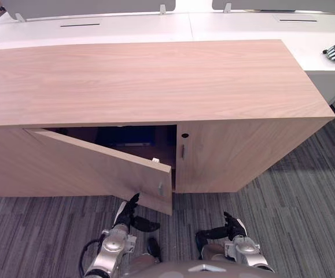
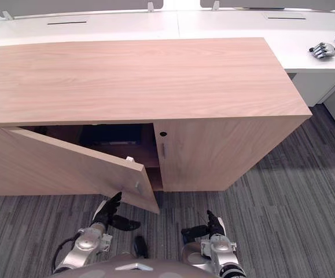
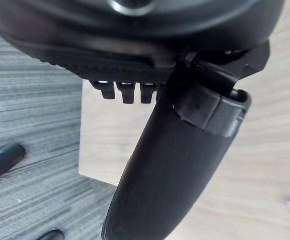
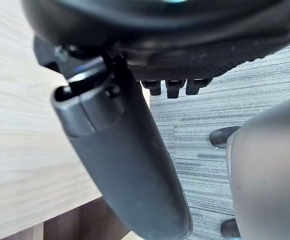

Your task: Walk over to the cabinet, pick up the folder, carry it to the office cabinet, place the folder inside the office cabinet, then close the office cabinet door

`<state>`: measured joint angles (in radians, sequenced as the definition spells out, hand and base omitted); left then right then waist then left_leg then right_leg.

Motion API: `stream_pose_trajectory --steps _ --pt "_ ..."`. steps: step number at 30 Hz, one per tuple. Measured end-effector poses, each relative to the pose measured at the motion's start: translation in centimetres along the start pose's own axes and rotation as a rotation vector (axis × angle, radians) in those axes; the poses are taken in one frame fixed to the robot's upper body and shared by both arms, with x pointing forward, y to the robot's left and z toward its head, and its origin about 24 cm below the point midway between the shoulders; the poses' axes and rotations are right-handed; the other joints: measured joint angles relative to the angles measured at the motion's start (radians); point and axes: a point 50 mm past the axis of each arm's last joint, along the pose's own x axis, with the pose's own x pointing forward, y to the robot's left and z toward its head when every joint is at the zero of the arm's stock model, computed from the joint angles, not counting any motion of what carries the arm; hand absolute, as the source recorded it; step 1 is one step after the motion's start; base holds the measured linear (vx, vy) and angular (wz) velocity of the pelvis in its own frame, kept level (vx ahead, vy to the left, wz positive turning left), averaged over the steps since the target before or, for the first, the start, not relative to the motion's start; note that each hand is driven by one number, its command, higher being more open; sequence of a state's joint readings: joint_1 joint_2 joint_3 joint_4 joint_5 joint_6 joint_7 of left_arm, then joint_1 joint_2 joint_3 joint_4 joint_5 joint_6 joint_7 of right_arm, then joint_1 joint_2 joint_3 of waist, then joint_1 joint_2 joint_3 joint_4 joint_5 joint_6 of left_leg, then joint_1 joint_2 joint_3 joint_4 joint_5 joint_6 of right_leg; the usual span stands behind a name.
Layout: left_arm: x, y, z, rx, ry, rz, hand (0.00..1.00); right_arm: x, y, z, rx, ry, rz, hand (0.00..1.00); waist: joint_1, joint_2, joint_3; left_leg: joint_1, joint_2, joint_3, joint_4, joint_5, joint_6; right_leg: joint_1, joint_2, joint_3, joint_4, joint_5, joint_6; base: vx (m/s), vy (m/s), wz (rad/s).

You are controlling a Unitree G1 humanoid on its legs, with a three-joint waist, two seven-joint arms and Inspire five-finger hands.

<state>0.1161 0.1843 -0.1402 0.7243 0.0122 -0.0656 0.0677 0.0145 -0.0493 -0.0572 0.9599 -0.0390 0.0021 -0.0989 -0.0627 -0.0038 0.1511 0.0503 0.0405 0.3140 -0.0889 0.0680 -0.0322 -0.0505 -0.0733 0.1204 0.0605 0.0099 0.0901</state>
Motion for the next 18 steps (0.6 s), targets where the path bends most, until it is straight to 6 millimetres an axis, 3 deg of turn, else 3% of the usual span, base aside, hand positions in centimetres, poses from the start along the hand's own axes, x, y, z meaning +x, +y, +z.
stream_pose_trajectory --steps 8,18 --pt "-0.4 0.1 -1.1 -0.104 0.041 0.098 1.00 0.0 -0.1 -0.5 0.003 0.023 -0.020 1.00 0.012 -0.009 0.004 0.037 0.000 -0.005 0.000 -0.003 0.004 0.037 -0.001 -0.007 0.003 -0.011 -0.003 0.02 0.015 0.01" --pt "0.1 -1.3 1.2 -0.118 -0.034 0.059 1.00 -0.2 -0.2 -1.2 0.039 0.048 -0.032 1.00 0.016 -0.014 -0.002 0.039 -0.001 -0.021 -0.005 -0.006 -0.003 0.038 -0.006 -0.025 0.024 -0.031 -0.002 -0.02 0.006 0.05"
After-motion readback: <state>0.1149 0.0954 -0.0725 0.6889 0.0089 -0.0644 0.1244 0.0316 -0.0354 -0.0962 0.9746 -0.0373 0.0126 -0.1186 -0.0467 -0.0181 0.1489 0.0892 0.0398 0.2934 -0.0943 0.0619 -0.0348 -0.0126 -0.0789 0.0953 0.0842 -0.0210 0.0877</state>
